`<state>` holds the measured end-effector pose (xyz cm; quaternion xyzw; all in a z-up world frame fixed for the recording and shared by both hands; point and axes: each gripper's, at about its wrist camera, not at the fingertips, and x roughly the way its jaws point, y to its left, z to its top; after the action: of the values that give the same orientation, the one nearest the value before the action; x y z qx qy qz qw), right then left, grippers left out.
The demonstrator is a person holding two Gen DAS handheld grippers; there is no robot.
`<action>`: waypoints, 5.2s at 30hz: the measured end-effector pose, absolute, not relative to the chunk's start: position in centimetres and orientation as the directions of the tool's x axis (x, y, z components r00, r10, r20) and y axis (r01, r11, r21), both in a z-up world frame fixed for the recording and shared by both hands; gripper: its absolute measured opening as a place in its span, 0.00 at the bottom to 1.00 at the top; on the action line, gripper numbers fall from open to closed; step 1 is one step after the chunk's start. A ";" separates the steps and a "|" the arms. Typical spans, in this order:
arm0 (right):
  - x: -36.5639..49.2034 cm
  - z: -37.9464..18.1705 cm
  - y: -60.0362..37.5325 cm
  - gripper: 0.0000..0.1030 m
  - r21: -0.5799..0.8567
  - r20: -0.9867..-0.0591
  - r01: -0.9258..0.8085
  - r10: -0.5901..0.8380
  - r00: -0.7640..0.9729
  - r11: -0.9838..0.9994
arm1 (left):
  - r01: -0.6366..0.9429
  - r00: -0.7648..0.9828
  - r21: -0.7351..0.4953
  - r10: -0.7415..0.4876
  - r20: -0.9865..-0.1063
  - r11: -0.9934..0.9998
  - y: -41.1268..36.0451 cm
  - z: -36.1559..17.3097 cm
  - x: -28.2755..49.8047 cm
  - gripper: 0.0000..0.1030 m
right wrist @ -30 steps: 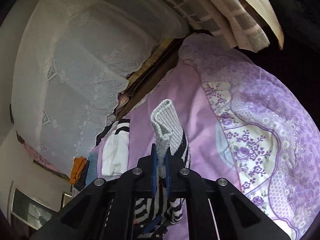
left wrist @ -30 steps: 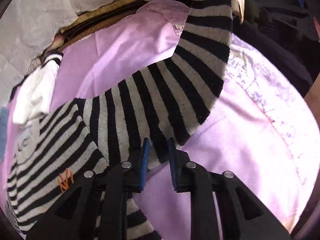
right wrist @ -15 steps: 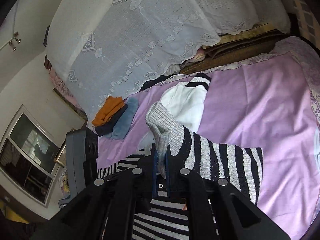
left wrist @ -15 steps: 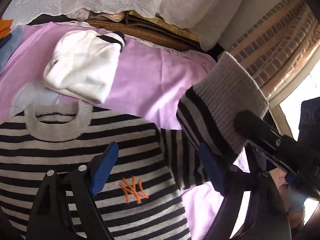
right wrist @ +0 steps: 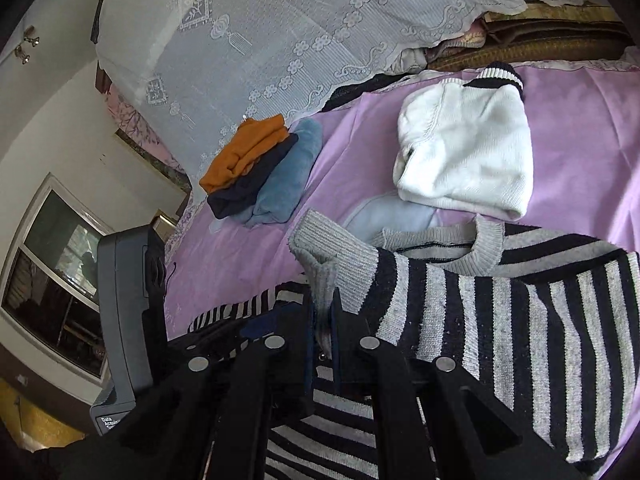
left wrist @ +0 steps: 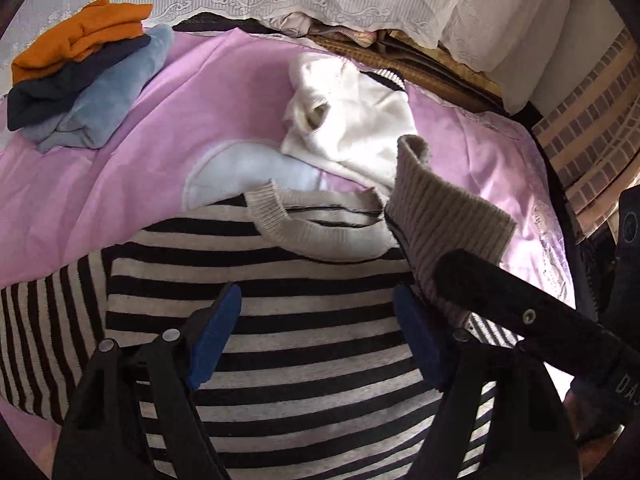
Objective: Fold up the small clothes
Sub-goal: 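Carry the cuff across the sweater front and release it with the right tool, then move the left tool to the cuff of the other sleeve, then grasp the other sleeve cuff with the left tool, then carry the cuff across the sweater front toward the right tool and release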
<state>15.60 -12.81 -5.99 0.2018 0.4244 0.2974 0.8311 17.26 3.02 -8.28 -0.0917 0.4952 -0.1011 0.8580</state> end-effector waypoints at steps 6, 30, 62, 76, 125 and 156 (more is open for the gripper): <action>15.3 -9.2 -10.1 0.07 0.585 -0.626 -0.296 0.653 0.426 0.755 | 0.056 0.454 -0.221 -0.221 -0.863 0.974 6.0 -11.4 16.1 0.73; 15.8 -11.4 -19.0 0.33 0.469 -0.676 -0.113 0.438 0.592 0.876 | 0.060 0.457 -0.178 -0.186 -0.870 0.982 6.1 -11.5 14.3 0.78; 9.6 -13.7 -28.2 0.18 0.269 -0.817 -0.021 0.240 0.525 0.963 | 0.061 0.399 -0.024 -0.046 -0.916 0.998 2.3 -15.3 16.2 0.96; 13.2 -15.7 -17.6 0.42 0.277 -0.835 -0.140 0.311 0.455 0.951 | -0.121 0.441 -0.071 -0.011 -0.897 0.990 13.0 -13.1 11.6 0.96; 9.3 -10.0 10.1 0.32 0.348 -0.751 -0.640 0.612 0.246 0.685 | -0.597 0.491 -0.183 0.175 -0.853 0.781 39.4 -11.4 3.1 0.09; 16.0 -6.5 0.5 0.05 0.802 -0.480 -0.299 0.856 0.190 0.517 | -0.045 0.650 -0.102 -0.048 -0.758 0.994 12.5 -4.8 6.8 0.09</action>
<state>15.99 0.53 -6.54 0.2826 0.4929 0.4022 0.7179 6.84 12.50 -4.77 -0.0560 0.4181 -0.0008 0.9067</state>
